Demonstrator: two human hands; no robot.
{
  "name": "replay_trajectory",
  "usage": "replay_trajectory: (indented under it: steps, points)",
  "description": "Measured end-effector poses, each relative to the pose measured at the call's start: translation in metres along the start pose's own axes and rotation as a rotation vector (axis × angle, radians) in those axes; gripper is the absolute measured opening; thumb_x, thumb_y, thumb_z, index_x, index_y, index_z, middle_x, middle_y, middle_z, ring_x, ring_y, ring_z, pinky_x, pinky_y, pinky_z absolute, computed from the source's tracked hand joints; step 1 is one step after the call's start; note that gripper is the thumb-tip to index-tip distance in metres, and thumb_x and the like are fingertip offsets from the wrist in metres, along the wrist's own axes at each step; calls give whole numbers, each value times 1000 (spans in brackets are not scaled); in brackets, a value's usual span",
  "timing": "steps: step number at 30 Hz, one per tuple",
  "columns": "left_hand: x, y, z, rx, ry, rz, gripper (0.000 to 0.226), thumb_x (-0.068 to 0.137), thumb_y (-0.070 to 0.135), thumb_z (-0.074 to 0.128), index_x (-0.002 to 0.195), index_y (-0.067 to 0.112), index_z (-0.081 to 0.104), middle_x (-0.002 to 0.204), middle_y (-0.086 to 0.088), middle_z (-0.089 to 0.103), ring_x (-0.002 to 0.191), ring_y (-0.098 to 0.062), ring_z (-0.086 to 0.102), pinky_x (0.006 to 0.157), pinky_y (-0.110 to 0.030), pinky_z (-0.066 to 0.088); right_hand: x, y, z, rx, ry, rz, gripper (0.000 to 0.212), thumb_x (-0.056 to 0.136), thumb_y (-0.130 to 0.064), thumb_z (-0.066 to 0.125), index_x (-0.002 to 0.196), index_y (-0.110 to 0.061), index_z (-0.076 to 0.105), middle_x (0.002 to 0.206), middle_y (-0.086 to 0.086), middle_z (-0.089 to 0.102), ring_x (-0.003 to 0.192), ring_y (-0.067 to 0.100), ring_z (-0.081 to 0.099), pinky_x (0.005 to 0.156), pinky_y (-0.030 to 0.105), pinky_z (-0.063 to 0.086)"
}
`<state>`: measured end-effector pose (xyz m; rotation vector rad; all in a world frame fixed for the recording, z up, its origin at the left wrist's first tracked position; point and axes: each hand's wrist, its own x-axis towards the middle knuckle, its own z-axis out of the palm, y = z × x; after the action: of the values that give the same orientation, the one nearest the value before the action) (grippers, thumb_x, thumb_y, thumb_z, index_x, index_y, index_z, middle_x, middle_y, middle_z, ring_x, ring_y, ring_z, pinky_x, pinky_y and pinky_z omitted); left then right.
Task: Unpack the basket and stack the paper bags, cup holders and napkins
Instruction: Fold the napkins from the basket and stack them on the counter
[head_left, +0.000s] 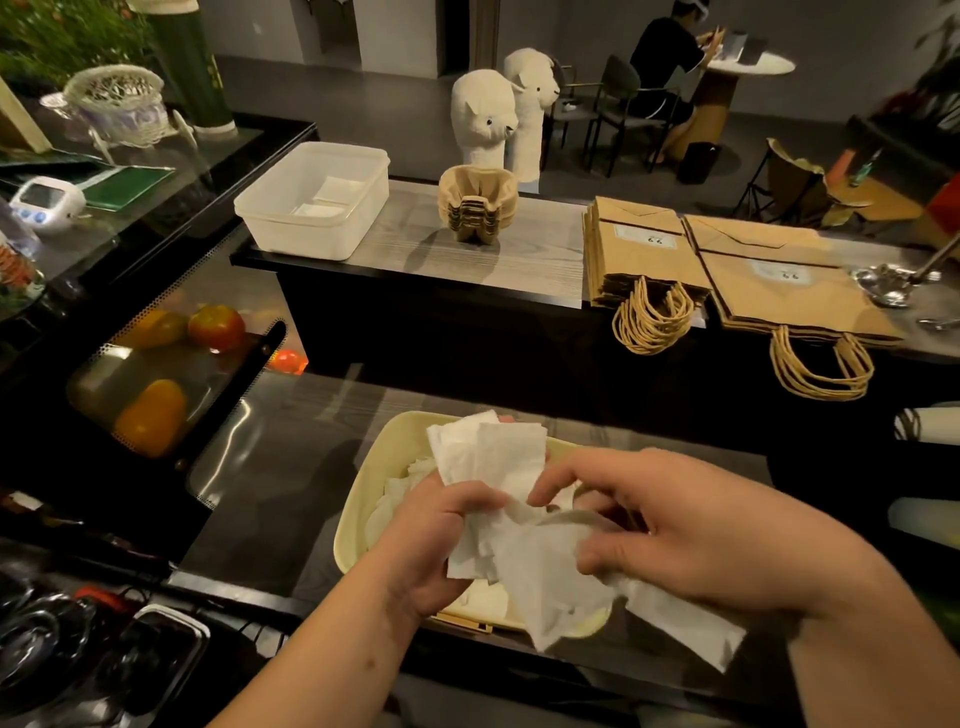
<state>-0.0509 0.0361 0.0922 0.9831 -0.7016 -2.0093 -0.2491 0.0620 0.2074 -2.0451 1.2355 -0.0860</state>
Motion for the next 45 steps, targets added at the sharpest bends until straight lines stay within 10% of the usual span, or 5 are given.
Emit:
replay_trajectory:
  steps: [15,21,30,36,45]
  points:
    - [-1,-6,-5,-104,-158,-241,56,73,12,61,128,2,66,112,-25,70,97,-40,69,85,-50,57,49,29,16,-290,252,78,20,93,-39,67,111,-42,57,102,-21,59,95,3,57,84,25,52]
    - [3,-12,-1,-215,-292,-270,51,90,21,66,138,4,62,128,-30,60,110,-43,58,98,-50,48,55,55,12,414,463,251,11,95,-35,66,106,-34,66,97,-12,67,85,4,63,76,22,53]
    - [13,-28,-4,-282,21,-258,47,79,5,60,124,-3,69,111,-28,69,92,-42,65,96,-51,48,43,73,22,1713,426,194,41,80,-6,61,120,-11,65,97,9,66,81,21,66,65,31,60]
    - [13,-28,5,-214,89,-184,36,83,9,62,116,6,76,116,-24,73,103,-44,68,105,-59,45,55,81,63,895,504,423,48,82,7,73,117,-25,65,116,5,70,104,21,69,88,41,61]
    - [21,-27,3,-204,132,-216,42,84,23,60,118,3,74,123,-26,70,114,-47,65,102,-57,48,38,83,63,1254,432,391,34,91,-9,69,125,-16,66,114,8,76,108,33,71,102,59,51]
